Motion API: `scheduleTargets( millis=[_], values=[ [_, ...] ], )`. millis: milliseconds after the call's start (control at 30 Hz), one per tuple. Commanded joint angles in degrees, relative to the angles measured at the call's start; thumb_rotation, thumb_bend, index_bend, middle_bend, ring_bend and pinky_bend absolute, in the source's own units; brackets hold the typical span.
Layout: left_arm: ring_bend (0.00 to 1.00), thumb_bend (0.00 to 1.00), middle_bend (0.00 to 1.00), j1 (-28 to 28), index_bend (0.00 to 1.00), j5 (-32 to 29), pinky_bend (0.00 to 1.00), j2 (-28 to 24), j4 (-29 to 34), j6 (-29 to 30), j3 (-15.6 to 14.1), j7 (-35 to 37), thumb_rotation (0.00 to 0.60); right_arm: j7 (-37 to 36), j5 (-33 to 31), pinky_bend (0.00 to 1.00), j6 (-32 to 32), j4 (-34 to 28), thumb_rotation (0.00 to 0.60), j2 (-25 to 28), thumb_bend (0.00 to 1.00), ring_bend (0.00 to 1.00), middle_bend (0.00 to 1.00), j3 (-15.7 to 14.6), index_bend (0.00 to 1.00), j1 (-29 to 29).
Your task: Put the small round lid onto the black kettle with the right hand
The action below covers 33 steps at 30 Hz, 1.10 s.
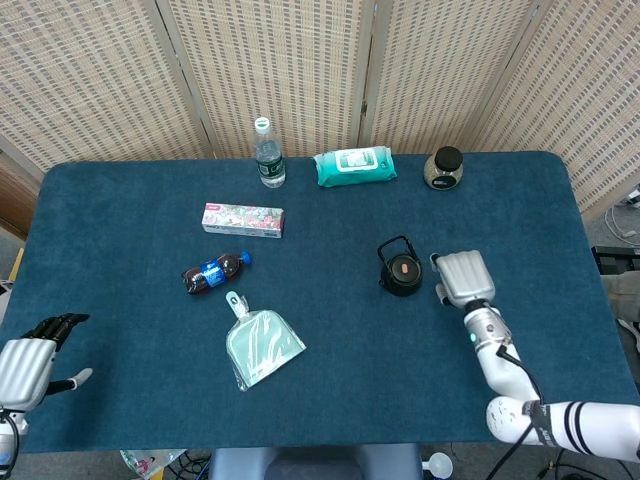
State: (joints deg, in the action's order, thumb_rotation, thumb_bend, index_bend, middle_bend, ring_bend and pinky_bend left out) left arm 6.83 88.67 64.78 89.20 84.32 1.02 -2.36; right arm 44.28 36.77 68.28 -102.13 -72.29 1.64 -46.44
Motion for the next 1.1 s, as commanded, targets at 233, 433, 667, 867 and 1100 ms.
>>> scheduleTargets(
  millis=[233, 433, 667, 867, 1100],
  values=[
    [0.27, 0.11, 0.28, 0.25, 0.22, -0.62, 0.50, 0.27, 0.24, -0.66, 0.12, -0.93, 0.600, -8.42, 12.12, 0.66, 8.77, -3.96, 0.600, 6.10, 0.22, 0.45, 0.51, -4.50, 0.39, 10.45],
    [0.27, 0.11, 0.28, 0.33, 0.22, -1.21, 0.50, 0.41, 0.21, -0.92, 0.33, -1.20, 0.600, -12.64, 21.31, 0.50, 16.17, -3.95, 0.600, 7.03, 0.20, 0.34, 0.43, -7.22, 0.39, 17.65],
    [0.27, 0.11, 0.28, 0.37, 0.22, -1.50, 0.50, 0.56, 0.26, -0.99, 0.43, -1.73, 0.600, -17.36, 30.17, 0.49, 23.51, -2.54, 0.600, 6.67, 0.20, 0.34, 0.42, -9.28, 0.39, 25.59],
    [0.27, 0.11, 0.28, 0.43, 0.22, -1.71, 0.50, 0.66, 0.37, -1.11, 0.49, -2.16, 0.600, -18.81, 33.57, 0.49, 26.44, -1.52, 0.600, 6.32, 0.20, 0.34, 0.42, -9.18, 0.39, 30.16],
    [0.27, 0.11, 0.28, 0.59, 0.22, -1.96, 0.50, 0.69, 0.49, -1.33, 0.64, -2.24, 0.600, -21.50, 36.63, 0.49, 26.25, -0.83, 0.600, 6.49, 0.20, 0.34, 0.42, -8.87, 0.39, 33.42]
  ],
)
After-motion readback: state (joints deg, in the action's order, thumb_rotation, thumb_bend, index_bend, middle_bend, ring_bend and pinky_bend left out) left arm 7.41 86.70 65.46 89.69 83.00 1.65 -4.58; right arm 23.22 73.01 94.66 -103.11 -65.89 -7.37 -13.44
